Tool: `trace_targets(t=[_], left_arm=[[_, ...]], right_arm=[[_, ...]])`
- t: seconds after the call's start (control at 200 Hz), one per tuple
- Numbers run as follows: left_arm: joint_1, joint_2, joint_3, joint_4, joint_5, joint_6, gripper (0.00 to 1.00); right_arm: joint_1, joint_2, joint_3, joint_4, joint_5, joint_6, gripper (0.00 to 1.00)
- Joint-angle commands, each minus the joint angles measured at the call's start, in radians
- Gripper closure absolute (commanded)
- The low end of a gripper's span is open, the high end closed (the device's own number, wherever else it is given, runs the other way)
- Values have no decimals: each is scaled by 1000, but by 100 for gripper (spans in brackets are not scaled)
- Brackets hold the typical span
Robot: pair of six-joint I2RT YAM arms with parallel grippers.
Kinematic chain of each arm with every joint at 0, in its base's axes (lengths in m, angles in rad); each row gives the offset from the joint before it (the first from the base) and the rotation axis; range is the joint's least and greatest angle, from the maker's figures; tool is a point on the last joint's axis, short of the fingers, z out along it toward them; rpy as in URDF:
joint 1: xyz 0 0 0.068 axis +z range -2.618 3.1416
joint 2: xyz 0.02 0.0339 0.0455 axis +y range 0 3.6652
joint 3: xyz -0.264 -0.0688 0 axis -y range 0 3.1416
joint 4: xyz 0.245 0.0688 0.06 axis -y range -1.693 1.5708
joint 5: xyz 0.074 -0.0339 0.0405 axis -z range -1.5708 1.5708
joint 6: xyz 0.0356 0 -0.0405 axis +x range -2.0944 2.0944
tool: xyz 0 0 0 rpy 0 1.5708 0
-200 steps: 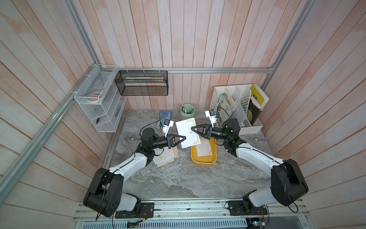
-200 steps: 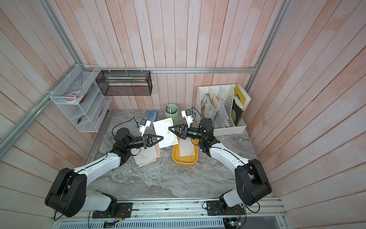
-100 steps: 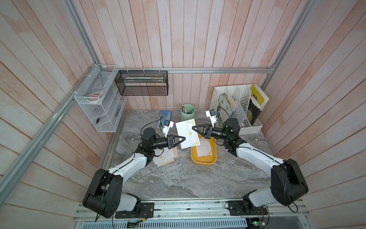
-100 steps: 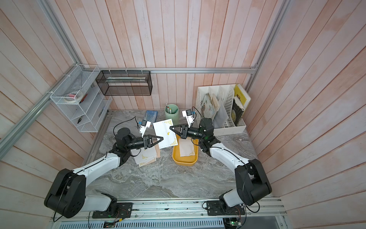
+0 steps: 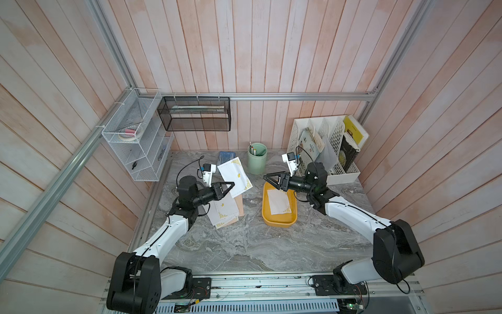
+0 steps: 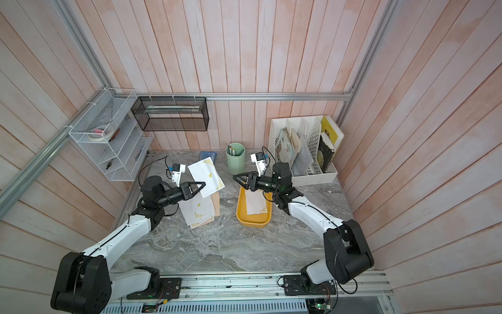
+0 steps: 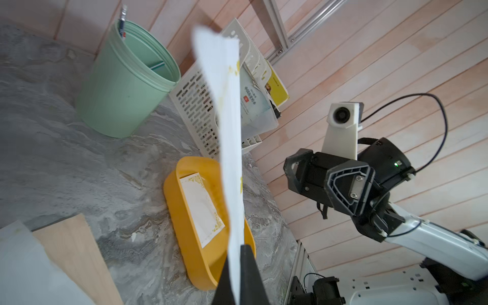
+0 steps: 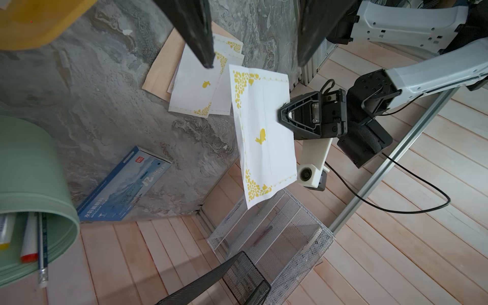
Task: Take out the stationery paper from the storage box
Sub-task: Pick up the stationery paper from the storage box, then place the stationery paper at the center of the board.
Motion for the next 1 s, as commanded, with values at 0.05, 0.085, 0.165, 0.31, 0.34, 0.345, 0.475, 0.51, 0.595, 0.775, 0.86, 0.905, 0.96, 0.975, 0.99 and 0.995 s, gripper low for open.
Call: trace_targets(t=[0.05,0.085,0.165,0.31,0.34,0.345,0.475,0.51,0.595,0.775,0.86,0.905,0.96,0.975,0.99,0.995], left_arm=[[35,8,-45,-89,-46,1,100],[38,20,-48,-100,-54,1,100],[43,55,-57,-114,-69,-8,100],[46,119,-80,-120,-105,-9,100],[47,130,-78,-127,-110,-6,100],[47,132,-78,-130,-112,-5,100],[46,156,-54,-241,-198,31,100],[46,153,-46,-275,-230,42,100],[46,139,-34,-343,-305,60,100],[45,107,-8,-469,-465,73,70],[46,96,1,-504,-506,70,41],[47,88,9,-523,-527,70,35],[44,76,17,-553,-561,70,31],[45,70,20,-562,-572,70,31],[44,66,22,-570,-582,70,30],[44,65,24,-574,-587,70,30]], right_arm=[[-2,-12,37,-96,53,-61,48],[-1,-11,39,-103,58,-62,48],[-2,-5,43,-122,75,-69,48],[-2,25,112,-341,215,-153,47],[-2,35,133,-408,261,-174,47],[-2,39,138,-416,267,-178,47],[-2,88,224,-641,462,-234,46],[-2,102,240,-686,514,-238,46],[0,137,267,-767,609,-241,45],[7,245,329,-901,754,-233,45],[25,304,371,-956,817,-228,45],[35,341,405,-996,851,-228,45],[41,390,458,-1060,885,-221,44],[42,403,473,-1077,890,-219,45],[42,417,486,-1091,897,-219,45],[43,420,489,-1094,901,-219,44]])
